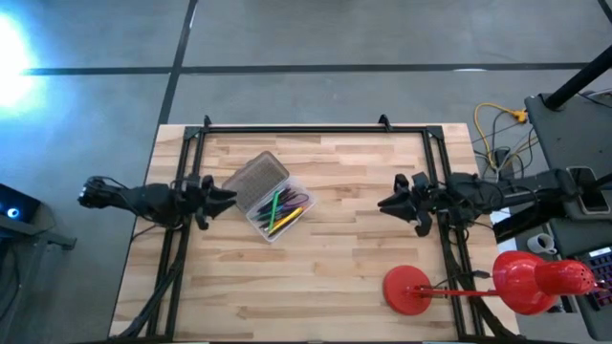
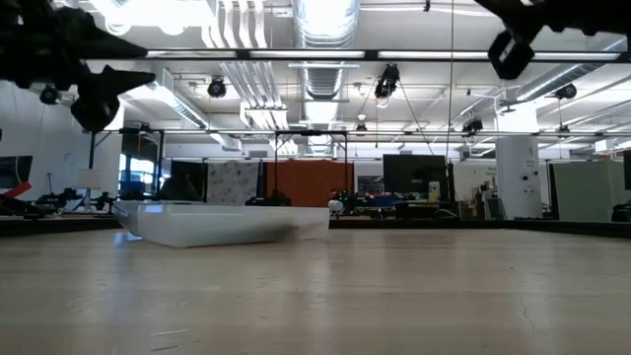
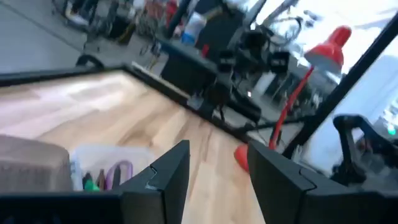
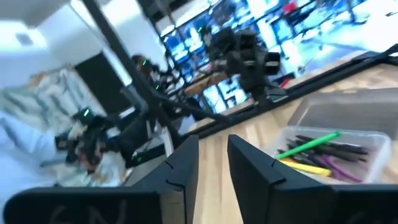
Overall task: Pick & place school supplies into a supply box
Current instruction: Return to Home Position
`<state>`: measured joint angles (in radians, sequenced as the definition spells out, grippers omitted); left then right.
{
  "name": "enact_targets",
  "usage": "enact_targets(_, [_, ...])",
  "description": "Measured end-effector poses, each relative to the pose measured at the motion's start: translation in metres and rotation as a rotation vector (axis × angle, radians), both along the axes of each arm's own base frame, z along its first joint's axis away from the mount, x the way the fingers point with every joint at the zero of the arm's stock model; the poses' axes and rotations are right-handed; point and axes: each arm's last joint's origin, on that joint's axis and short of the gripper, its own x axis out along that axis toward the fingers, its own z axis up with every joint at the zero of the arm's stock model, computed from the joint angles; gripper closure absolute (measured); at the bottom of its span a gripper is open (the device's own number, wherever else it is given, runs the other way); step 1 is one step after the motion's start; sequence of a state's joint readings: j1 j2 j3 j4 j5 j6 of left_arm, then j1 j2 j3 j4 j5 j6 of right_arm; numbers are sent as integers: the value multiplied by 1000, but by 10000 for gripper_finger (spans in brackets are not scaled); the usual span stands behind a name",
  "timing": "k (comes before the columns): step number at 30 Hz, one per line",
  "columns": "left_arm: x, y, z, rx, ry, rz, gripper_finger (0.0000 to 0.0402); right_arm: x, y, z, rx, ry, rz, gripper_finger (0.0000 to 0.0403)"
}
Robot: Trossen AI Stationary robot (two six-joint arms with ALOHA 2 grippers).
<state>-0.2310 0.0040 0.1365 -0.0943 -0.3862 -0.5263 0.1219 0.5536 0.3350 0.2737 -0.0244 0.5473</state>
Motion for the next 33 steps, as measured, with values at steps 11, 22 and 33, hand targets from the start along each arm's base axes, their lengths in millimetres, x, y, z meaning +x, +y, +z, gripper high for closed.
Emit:
enact_targets(11, [-7,5,-18,-30,352,119,256,-27,-8,-47,71,-69,-158,322])
enact_targets(22, [-6,5,-20,-37,379,159,256,-30,-8,-84,82,60,-152,335])
enact_targets(33, [-7,6,-27,-66,305,146,256,-28,-8,-91,67,125,-156,335])
